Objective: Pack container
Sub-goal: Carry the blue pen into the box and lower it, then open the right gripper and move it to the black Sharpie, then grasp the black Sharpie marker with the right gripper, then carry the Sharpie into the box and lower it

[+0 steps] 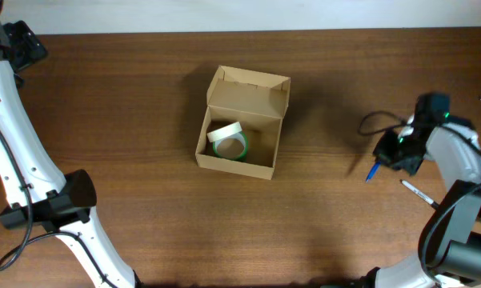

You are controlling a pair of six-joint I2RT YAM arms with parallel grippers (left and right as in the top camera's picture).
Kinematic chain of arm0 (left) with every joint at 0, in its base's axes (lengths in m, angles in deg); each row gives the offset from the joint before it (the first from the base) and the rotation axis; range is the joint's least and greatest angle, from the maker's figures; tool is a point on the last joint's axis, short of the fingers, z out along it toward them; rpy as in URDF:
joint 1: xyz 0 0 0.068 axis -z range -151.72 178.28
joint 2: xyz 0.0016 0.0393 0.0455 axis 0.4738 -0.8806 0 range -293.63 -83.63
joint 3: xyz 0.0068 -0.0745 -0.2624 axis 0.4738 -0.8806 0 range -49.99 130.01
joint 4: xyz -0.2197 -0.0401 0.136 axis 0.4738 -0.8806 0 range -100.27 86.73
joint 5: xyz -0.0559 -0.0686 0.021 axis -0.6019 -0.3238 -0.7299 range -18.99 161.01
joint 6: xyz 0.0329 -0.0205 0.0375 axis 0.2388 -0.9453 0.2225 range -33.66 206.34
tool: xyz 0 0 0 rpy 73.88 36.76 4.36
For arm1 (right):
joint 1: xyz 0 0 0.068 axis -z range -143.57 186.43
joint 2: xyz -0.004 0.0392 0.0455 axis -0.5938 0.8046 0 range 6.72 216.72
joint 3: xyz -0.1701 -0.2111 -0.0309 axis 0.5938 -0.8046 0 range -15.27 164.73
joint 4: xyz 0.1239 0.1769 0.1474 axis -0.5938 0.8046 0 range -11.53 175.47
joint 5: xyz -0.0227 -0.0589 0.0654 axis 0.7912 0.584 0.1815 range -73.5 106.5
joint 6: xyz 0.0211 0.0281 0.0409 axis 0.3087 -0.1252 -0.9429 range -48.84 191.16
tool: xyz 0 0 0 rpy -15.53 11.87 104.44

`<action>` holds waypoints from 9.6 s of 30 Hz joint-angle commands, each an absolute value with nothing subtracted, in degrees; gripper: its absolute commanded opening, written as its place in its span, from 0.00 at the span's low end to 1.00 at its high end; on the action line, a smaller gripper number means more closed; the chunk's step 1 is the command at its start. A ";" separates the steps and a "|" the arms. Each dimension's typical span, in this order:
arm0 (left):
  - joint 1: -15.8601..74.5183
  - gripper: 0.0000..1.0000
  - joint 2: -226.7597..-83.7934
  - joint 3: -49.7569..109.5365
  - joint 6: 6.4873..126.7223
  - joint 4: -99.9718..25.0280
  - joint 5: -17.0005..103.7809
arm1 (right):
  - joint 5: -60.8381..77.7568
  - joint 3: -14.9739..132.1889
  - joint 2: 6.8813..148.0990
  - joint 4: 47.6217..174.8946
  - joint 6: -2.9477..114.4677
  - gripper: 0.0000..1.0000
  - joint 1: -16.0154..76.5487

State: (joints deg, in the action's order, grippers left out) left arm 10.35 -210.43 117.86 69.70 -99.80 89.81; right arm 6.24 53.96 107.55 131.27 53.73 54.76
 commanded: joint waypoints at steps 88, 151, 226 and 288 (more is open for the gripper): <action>10.06 1.00 -209.08 117.67 70.35 -99.93 89.79 | 9.06 98.94 137.39 156.40 109.20 0.04 -2.62; 10.06 1.00 -209.08 117.67 70.35 -99.93 89.79 | 18.07 59.82 100.76 140.43 4.33 0.65 64.35; 10.06 1.00 -209.08 117.67 70.38 -99.93 89.79 | 19.42 38.29 106.88 117.83 -3.08 0.59 78.95; 10.06 1.00 -209.08 117.67 70.35 -99.93 89.79 | -8.58 104.08 106.70 147.40 80.85 0.04 51.44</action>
State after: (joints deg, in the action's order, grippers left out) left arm 10.35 -210.43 117.84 69.70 -99.91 89.81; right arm -4.16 95.40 108.58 144.82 69.97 57.58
